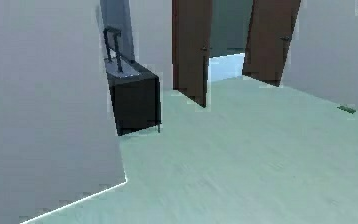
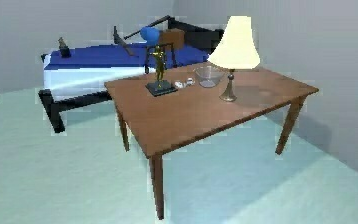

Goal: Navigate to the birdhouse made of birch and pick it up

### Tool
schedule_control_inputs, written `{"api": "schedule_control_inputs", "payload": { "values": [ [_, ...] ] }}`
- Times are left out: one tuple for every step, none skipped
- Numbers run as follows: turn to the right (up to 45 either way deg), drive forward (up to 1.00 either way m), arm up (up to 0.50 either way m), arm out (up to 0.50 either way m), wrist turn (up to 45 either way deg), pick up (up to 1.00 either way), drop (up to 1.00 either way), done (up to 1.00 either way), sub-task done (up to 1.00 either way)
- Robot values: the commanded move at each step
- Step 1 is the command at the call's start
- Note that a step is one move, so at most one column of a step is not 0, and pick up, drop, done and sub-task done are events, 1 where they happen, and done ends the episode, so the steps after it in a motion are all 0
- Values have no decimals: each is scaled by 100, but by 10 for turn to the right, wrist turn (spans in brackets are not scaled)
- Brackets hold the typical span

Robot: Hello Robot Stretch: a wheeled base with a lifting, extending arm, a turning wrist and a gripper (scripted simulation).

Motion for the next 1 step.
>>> {"api": "schedule_control_inputs", "payload": {
  "values": [
    [0, 55, 0, 0, 0, 0, 0, 0, 0]
  ]
}}
